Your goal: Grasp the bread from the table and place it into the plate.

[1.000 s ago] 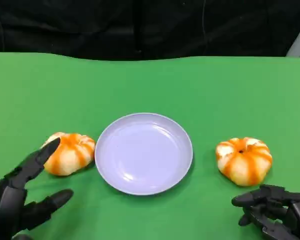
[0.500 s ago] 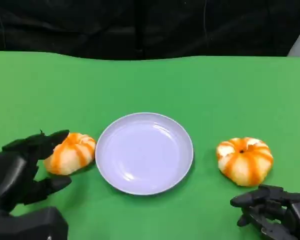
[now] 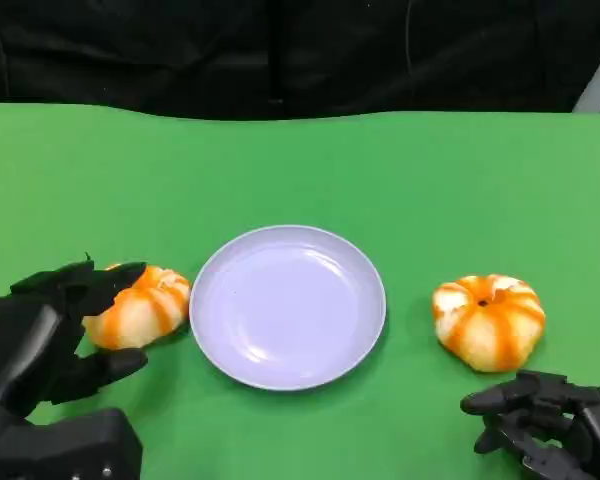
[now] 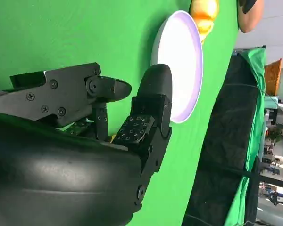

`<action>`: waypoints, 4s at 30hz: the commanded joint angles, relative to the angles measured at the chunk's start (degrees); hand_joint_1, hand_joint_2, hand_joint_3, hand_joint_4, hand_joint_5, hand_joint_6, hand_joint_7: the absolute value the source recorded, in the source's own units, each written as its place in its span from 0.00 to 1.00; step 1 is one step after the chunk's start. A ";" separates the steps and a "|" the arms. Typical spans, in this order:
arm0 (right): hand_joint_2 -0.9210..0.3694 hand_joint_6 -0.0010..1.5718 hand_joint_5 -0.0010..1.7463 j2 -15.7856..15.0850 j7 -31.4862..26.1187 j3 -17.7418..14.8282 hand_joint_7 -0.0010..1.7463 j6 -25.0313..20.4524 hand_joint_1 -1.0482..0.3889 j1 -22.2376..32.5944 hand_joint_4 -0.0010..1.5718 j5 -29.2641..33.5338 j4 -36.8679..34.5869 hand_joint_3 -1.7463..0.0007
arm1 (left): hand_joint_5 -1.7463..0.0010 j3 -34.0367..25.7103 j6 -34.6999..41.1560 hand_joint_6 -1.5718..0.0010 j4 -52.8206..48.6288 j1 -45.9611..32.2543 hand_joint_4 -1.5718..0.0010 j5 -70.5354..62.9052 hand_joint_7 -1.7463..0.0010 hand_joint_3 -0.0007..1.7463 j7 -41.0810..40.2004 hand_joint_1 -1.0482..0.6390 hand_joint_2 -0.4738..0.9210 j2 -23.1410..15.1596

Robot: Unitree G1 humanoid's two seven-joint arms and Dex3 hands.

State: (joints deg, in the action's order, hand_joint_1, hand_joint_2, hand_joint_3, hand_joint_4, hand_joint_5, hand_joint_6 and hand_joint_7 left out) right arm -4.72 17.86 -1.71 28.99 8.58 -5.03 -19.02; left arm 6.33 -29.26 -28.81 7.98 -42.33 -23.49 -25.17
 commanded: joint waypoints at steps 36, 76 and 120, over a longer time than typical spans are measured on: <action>0.00 0.61 0.70 -0.43 -2.05 -0.13 0.35 1.15 0.72 0.18 0.49 0.68 0.38 0.79 | 1.00 13.76 1.59 0.60 -32.81 20.92 0.68 3.18 1.00 0.25 -0.70 0.16 1.00 1.57; 0.00 0.61 0.70 -0.54 -2.15 -0.21 0.35 1.45 0.72 0.18 0.49 0.84 -0.04 0.80 | 1.00 17.13 2.67 0.61 -33.27 20.99 0.73 5.62 1.00 0.00 3.97 0.62 0.93 1.51; 0.00 0.62 0.71 -0.65 -2.12 -0.24 0.35 1.19 0.73 0.13 0.49 0.82 -0.06 0.78 | 0.20 14.58 0.89 0.41 -33.52 19.57 0.63 9.22 0.57 0.00 -3.28 0.57 1.00 3.78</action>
State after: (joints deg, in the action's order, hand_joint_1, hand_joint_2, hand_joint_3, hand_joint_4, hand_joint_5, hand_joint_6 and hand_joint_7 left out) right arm -4.61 15.95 -1.49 29.87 8.97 -3.91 -18.91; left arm 21.26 -28.10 -62.49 28.75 -33.48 -26.59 -21.17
